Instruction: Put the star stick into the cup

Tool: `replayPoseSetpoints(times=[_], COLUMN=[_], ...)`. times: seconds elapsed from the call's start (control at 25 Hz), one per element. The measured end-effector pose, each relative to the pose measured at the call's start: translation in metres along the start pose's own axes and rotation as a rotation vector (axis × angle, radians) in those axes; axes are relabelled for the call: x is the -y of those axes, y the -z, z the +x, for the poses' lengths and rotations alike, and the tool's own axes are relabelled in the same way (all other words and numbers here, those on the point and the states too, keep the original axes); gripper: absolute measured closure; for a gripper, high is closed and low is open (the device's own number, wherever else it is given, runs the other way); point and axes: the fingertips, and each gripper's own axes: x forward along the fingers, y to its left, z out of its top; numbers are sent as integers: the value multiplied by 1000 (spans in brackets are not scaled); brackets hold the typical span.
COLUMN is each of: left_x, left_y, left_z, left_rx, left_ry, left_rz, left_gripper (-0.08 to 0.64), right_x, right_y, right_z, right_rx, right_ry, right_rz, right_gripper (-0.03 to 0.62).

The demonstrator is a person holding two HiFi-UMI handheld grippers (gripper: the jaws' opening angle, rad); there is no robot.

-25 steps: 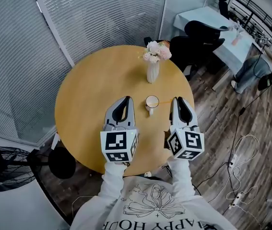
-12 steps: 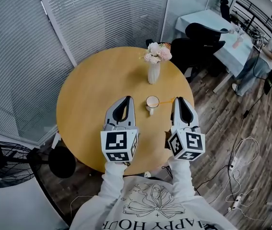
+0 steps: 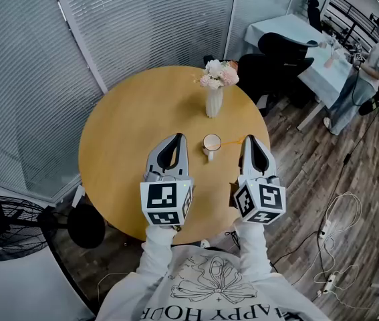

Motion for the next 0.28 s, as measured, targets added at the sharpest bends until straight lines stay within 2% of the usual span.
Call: replayPoseSetpoints(times=[0.28], left_x=[0], left_y=[0], left_z=[2], left_rx=[0], left_ry=[4], left_rz=[0], left_gripper=[554], right_x=[-2], right_y=[1], right_z=[1], right_rx=[-4], right_ry=[-3], right_rz=[1], right_gripper=[581])
